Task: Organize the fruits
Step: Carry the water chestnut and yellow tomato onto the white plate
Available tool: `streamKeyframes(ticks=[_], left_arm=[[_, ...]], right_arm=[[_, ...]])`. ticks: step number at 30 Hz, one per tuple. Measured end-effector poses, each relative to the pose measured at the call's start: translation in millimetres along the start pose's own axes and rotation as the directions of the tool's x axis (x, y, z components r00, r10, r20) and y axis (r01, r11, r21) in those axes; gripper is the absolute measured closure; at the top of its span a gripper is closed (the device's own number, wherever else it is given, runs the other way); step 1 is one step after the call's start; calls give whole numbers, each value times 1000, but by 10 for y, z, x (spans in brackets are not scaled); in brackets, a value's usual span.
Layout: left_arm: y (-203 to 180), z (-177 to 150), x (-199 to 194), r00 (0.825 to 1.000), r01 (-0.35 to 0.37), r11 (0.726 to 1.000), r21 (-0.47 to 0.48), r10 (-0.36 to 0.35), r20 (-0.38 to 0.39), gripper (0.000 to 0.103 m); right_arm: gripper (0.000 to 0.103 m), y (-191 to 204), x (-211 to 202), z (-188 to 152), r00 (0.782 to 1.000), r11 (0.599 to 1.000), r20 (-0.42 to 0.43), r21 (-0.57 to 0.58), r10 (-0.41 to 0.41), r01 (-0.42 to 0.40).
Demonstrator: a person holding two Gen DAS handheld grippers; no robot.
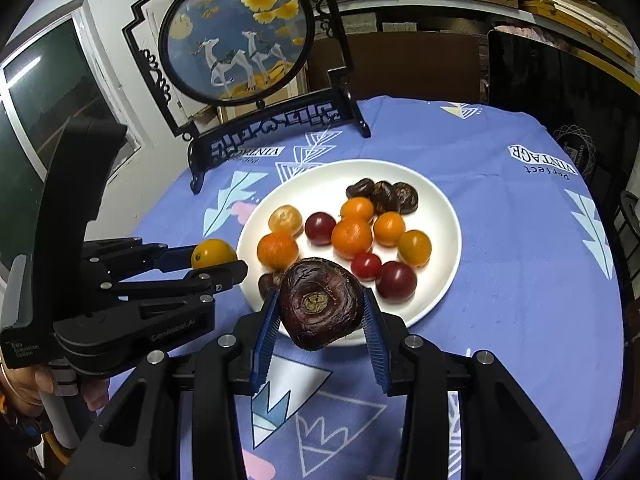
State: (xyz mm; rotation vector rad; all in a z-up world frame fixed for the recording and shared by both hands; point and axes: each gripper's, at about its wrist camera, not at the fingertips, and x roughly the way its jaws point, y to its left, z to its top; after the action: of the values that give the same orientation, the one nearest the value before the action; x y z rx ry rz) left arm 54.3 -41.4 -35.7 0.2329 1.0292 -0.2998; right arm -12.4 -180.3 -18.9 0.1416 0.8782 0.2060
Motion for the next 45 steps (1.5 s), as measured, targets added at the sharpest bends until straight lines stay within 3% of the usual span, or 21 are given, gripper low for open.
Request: streamKeyframes(ticks=[12,19,25,45], left_arm=[[-29,116,218,1000,-4,1000,9,4,-26,68],[26,491,253,1000,-5,1000,-1,5,20,68],[99,685,390,1000,-25,1000,-4,25,16,68],[15,748,805,997,-34,999,25,36,-64,68]], right_arm=[[62,-194,229,31,999,1000,-35,25,-16,16],[62,-260,356,512,1000,1000,28,18,-6,5],[62,-359,531,711,1000,1000,23,24,-3,3],[62,-467,993,898,999,999,-46,38,-12,14]])
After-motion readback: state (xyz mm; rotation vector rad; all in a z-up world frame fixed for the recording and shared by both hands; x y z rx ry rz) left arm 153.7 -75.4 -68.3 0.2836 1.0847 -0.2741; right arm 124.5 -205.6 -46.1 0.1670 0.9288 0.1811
